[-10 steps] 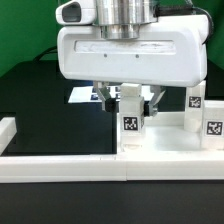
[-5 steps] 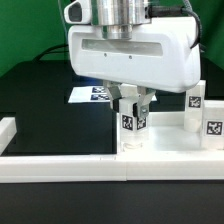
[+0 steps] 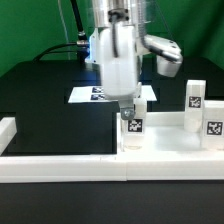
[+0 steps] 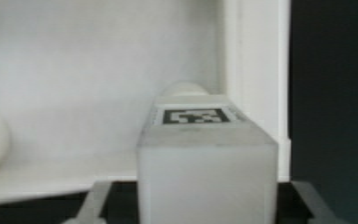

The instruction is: Assemble square table

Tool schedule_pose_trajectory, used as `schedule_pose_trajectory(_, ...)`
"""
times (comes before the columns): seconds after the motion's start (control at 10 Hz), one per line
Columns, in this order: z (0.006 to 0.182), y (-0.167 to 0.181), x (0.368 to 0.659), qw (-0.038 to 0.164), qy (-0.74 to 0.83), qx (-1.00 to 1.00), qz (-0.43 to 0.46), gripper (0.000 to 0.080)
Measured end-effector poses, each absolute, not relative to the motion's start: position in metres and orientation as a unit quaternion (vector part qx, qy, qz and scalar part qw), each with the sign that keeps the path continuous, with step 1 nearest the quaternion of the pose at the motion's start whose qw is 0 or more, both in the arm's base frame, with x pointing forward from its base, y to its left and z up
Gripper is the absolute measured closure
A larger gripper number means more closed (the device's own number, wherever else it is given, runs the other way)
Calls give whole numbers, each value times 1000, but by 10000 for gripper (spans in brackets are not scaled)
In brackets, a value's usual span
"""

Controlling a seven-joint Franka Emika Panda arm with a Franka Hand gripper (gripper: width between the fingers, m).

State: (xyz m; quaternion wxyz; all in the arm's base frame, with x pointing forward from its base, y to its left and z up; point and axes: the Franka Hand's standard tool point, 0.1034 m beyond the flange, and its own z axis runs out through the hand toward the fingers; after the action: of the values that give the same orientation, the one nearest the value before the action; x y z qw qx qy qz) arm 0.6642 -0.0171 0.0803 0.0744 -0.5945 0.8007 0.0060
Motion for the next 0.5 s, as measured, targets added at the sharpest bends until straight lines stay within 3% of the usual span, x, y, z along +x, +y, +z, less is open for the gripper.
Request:
schedule_pose_trajectory(0.2, 80, -17, 664, 74, 820, -567, 9, 511)
schedule_pose_trajectory(0.3, 79, -17, 664, 74, 814, -577, 8, 409)
schedule_pose_trajectory(0.4, 79, -15, 663, 65, 783, -619, 1, 265)
schedule_pose_trajectory(0.5, 78, -8, 663, 49, 734, -677, -10, 186)
